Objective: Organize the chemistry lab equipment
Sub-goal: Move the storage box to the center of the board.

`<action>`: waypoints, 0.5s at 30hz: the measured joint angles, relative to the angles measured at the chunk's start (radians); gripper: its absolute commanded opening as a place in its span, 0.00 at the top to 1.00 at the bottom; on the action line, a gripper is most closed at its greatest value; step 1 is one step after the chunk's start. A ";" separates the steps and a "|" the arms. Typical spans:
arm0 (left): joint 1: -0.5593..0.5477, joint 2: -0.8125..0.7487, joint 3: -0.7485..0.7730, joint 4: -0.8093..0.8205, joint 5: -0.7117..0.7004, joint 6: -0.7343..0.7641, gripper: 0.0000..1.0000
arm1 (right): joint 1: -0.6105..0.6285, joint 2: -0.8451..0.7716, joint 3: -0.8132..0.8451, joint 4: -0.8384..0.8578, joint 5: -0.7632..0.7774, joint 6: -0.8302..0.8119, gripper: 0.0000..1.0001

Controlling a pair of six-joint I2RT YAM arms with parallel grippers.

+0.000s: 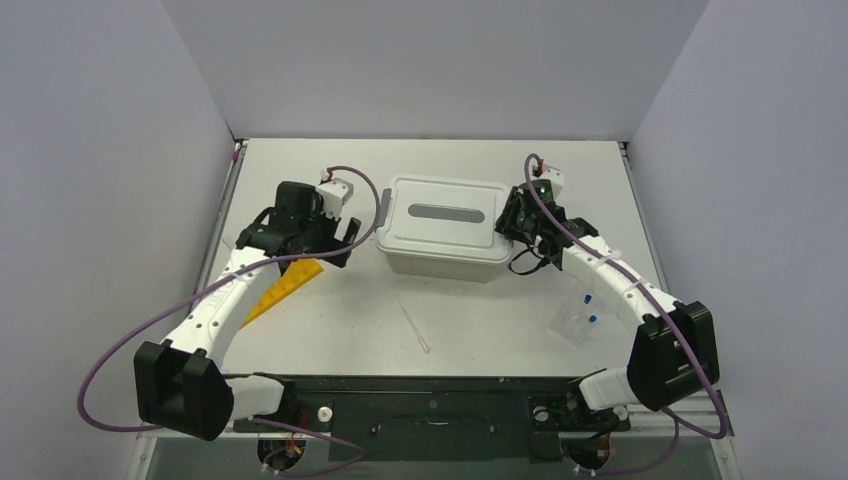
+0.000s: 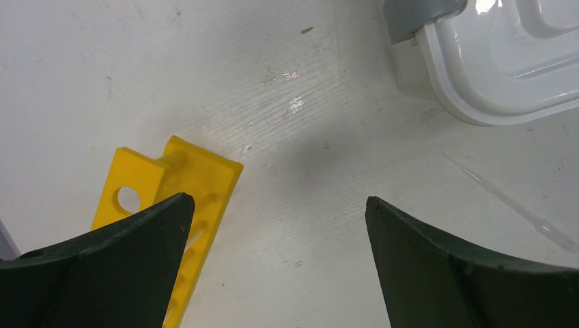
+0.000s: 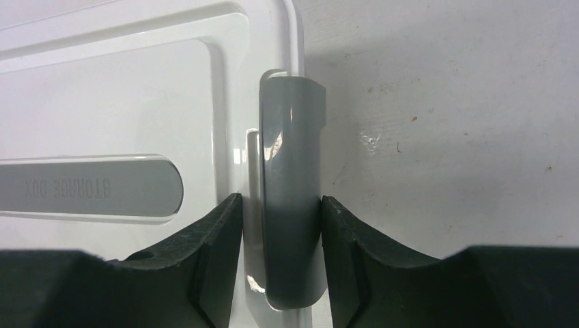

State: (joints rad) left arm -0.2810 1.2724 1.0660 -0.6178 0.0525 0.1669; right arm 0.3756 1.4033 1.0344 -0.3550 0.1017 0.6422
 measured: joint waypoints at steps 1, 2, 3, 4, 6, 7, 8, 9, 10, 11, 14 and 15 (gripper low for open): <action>0.000 -0.004 -0.011 0.009 0.005 -0.006 0.03 | 0.000 0.000 0.000 0.000 0.000 -0.003 0.34; 0.000 -0.006 -0.019 0.016 0.006 -0.010 0.03 | 0.000 -0.001 0.004 -0.005 0.001 -0.008 0.24; 0.000 -0.009 -0.031 0.029 0.008 -0.017 0.03 | 0.000 -0.001 0.008 -0.019 0.012 -0.018 0.22; 0.000 -0.010 -0.039 0.037 0.008 -0.023 0.03 | -0.002 -0.005 0.009 -0.031 0.016 -0.028 0.20; 0.001 -0.013 -0.060 0.077 0.007 -0.038 0.03 | -0.010 -0.016 0.010 -0.052 0.018 -0.044 0.19; 0.002 -0.017 -0.075 0.109 0.006 -0.048 0.03 | -0.015 -0.028 0.010 -0.061 0.018 -0.051 0.18; 0.004 -0.023 -0.096 0.149 0.006 -0.058 0.03 | -0.025 -0.048 0.010 -0.070 0.018 -0.057 0.18; 0.008 -0.034 -0.126 0.199 0.004 -0.066 0.03 | -0.031 -0.075 0.010 -0.076 0.019 -0.063 0.18; 0.013 -0.048 -0.160 0.248 0.000 -0.077 0.03 | -0.044 -0.108 0.010 -0.078 0.023 -0.069 0.17; 0.018 -0.061 -0.195 0.296 -0.008 -0.083 0.03 | -0.062 -0.143 0.010 -0.077 0.038 -0.075 0.17; 0.039 -0.069 -0.268 0.411 -0.028 -0.108 0.04 | -0.138 -0.261 -0.017 -0.041 0.129 -0.091 0.17; 0.048 -0.063 -0.280 0.440 -0.029 -0.116 0.04 | -0.158 -0.291 -0.040 -0.017 0.158 -0.096 0.17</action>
State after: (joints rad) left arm -0.2325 1.2091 0.7860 -0.1780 0.0231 0.0509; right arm 0.2180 1.1118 0.9947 -0.3721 0.2596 0.5461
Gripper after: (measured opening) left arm 0.968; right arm 0.826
